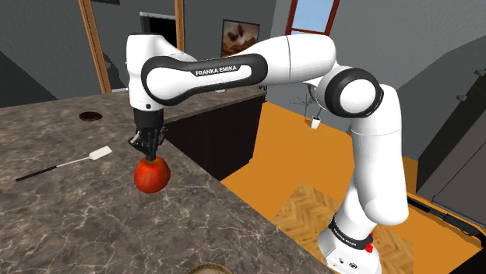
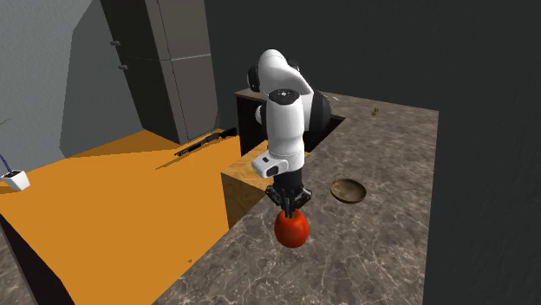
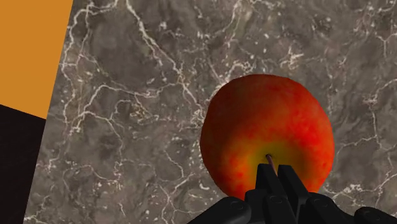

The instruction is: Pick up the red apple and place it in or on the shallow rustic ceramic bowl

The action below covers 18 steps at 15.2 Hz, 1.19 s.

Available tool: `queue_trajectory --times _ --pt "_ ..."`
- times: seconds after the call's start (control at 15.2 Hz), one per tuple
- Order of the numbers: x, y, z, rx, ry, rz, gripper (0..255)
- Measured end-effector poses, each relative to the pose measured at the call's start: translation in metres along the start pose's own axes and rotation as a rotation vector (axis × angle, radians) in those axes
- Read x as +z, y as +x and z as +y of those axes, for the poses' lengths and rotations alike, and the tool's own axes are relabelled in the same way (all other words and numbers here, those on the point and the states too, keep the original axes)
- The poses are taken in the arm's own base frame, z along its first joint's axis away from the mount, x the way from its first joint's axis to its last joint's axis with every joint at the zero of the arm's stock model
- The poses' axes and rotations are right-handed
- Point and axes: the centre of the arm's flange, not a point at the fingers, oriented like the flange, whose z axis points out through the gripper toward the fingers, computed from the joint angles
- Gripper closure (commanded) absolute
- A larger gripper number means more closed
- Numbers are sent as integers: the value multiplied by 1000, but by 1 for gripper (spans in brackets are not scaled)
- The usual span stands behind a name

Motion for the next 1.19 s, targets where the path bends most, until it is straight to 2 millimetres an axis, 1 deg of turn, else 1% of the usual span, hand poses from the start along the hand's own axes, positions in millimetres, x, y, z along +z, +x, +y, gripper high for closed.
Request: queue_trajectory --times 0.33,0.59,0.73,0.86,1.12,1.19 --pt "-28 -1 -3 0 0 0 255" --pt "-47 0 -5 0 0 0 255" --pt "-51 -12 -13 -1 0 0 255" --pt "-55 -31 -22 -1 1 0 255" --pt "-63 -81 -52 -1 0 0 255" --pt "-65 -91 -58 -1 0 0 255"
